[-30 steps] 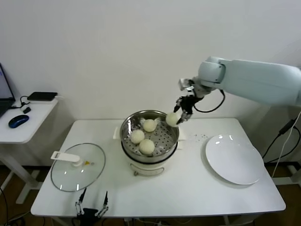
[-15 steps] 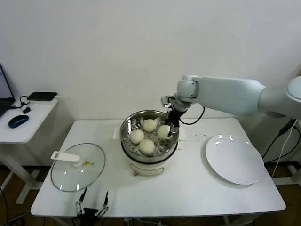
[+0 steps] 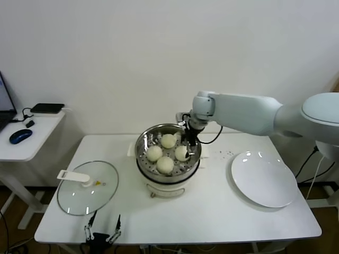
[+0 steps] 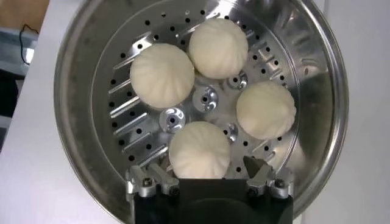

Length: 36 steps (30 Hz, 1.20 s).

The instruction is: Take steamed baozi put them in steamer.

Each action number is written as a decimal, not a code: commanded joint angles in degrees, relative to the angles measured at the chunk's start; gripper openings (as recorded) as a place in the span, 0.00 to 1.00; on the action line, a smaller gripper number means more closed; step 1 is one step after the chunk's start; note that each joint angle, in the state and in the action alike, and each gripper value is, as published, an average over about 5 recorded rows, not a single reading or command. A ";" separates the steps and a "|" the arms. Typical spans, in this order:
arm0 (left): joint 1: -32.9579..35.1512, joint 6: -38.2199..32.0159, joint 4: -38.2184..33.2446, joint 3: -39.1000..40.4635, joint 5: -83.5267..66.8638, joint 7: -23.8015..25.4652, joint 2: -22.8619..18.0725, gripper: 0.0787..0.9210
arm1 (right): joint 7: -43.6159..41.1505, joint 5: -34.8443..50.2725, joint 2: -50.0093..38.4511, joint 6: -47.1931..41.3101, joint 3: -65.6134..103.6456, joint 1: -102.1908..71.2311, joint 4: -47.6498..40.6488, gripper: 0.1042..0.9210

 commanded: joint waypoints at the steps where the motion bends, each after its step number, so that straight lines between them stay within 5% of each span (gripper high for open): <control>1: 0.07 0.07 -0.20 -0.06 -0.09 0.03 -0.11 0.88 | -0.88 7.30 -5.01 0.66 -1.13 8.41 4.67 0.87; 9: 0.19 -0.19 -0.71 0.03 -0.22 -0.16 -0.29 0.88 | 21.37 7.85 -22.54 -2.06 15.08 2.23 17.45 0.88; 15: -0.10 0.00 -1.06 -0.06 -0.10 -0.15 -0.42 0.88 | 37.79 2.60 -34.61 1.26 37.64 -20.31 27.54 0.88; 23: 0.30 0.06 -1.34 -0.41 0.17 -0.17 -0.92 0.88 | 47.25 -1.23 -44.34 8.12 70.26 -58.78 38.74 0.88; 28: 0.50 -0.21 -1.23 -0.26 0.30 -0.30 -1.33 0.88 | 51.39 -6.39 -40.68 15.44 94.34 -86.61 43.30 0.88; 36: 0.67 -0.91 -1.10 -0.16 -0.07 -0.57 -1.68 0.88 | 49.92 -12.40 -22.92 30.03 122.73 -121.95 46.18 0.88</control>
